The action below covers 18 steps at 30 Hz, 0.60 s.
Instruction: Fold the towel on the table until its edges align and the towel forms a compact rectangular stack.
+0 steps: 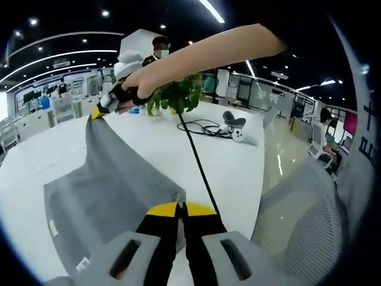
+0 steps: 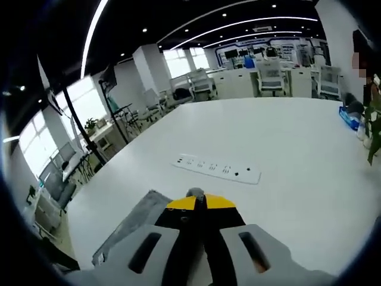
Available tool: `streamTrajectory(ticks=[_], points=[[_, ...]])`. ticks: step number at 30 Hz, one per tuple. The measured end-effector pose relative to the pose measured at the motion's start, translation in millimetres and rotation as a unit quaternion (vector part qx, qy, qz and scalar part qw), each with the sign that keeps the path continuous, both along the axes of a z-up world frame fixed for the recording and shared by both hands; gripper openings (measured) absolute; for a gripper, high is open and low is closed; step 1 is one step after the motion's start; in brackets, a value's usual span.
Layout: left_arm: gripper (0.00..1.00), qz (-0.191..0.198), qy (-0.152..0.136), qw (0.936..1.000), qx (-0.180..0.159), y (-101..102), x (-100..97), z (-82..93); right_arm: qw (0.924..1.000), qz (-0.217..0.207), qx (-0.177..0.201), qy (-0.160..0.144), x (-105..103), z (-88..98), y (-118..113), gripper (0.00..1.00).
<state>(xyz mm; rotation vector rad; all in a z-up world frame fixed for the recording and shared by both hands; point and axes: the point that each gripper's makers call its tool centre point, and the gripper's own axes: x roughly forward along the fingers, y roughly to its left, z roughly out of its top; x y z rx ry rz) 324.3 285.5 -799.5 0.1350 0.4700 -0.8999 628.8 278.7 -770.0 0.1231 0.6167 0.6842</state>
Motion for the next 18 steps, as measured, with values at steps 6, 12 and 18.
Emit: streamTrajectory(ticks=[6,12,18], points=[[0.03,0.036,0.003,0.9992,-0.015,25,-0.3,9.8,0.9999,-0.005,0.014,0.007,-3,10.0,10,0.00],[0.03,0.072,0.001,0.9971,-0.025,49,0.5,17.9,0.9996,-0.008,0.023,0.013,-3,17.3,23,0.00],[0.03,0.098,0.002,0.9945,-0.036,63,-1.5,21.1,0.9996,-0.002,0.025,0.015,-6,23.2,37,0.00]])
